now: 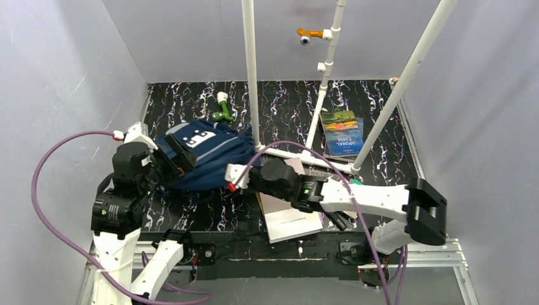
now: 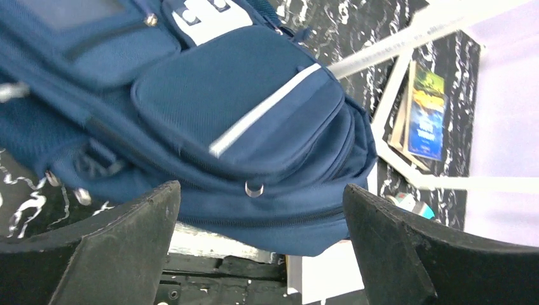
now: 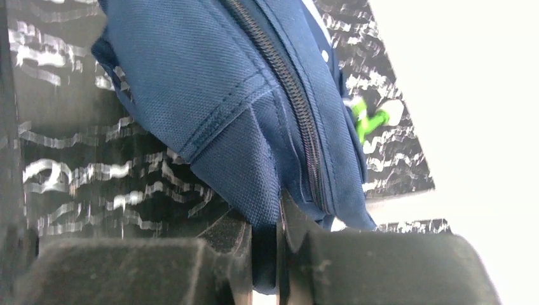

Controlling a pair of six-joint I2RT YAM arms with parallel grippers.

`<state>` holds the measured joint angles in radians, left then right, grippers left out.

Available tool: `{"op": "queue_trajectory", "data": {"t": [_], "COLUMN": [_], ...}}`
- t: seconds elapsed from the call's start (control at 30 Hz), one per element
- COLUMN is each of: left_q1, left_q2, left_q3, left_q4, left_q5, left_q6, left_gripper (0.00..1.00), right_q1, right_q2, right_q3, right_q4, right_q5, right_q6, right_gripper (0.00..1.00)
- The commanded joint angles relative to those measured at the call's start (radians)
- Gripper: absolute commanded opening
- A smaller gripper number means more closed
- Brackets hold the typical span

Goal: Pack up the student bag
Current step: Pick up the student bag at the center of the board.

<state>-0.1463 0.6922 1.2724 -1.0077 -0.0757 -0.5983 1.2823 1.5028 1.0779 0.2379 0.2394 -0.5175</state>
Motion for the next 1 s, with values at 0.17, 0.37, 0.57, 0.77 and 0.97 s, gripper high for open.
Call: {"op": "queue_trajectory", "data": {"t": [0.17,0.37,0.57,0.77,0.97], "left_q1": [-0.005,-0.004,-0.004,-0.004,-0.004], "left_q2": [0.131,0.084,0.035,-0.093,-0.113], "left_q3": [-0.118,-0.246,-0.374,-0.396,-0.275], "left_q4": [0.075,-0.010,-0.091,-0.012,-0.012], "left_q5": [0.298,0.163,0.127,0.213,0.164], "left_q6": [-0.023,-0.260,-0.338,-0.153,0.038], "left_gripper": [0.99,0.99,0.74,0.72,0.90], "right_q1": [-0.223,-0.243,-0.284,-0.308,-0.351], "right_q2": [-0.309,-0.366,-0.330,-0.315,-0.247], "right_q3": [-0.283,-0.343,-0.245,-0.162,-0.010], "right_q4": [-0.099,-0.007,-0.015,-0.069,-0.203], "right_q5": [-0.043,-0.012,0.086,0.083,0.051], "right_q6": [0.011,0.110,0.295,0.439,0.511], "right_gripper": [0.01,0.01,0.01,0.01,0.01]}}
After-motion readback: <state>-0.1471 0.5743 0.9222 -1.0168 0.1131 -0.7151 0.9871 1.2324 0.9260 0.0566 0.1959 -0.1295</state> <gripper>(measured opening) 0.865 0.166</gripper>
